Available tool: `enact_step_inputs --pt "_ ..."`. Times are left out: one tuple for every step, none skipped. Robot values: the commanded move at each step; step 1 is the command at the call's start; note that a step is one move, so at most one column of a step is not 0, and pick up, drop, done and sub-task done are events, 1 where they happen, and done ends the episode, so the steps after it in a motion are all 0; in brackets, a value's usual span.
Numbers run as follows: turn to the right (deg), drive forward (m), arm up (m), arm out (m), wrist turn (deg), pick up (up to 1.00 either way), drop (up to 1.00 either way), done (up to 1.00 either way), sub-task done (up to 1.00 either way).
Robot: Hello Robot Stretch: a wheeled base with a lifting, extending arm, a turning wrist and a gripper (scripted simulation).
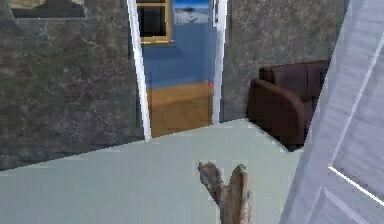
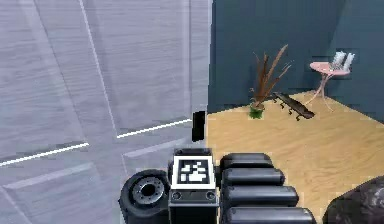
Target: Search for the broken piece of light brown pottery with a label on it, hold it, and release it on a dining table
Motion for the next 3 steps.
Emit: enact_step_inputs --pt "0.0 0.7 0.0 0.0 0.0 0.0 0.0 0.0 0.0" --pt "39.0 0.0 0.0 0.0 0.0 0.0 0.0 0.0 0.0" --pt "0.0 0.5 0.0 0.0 0.0 0.0 0.0 0.0 0.0"
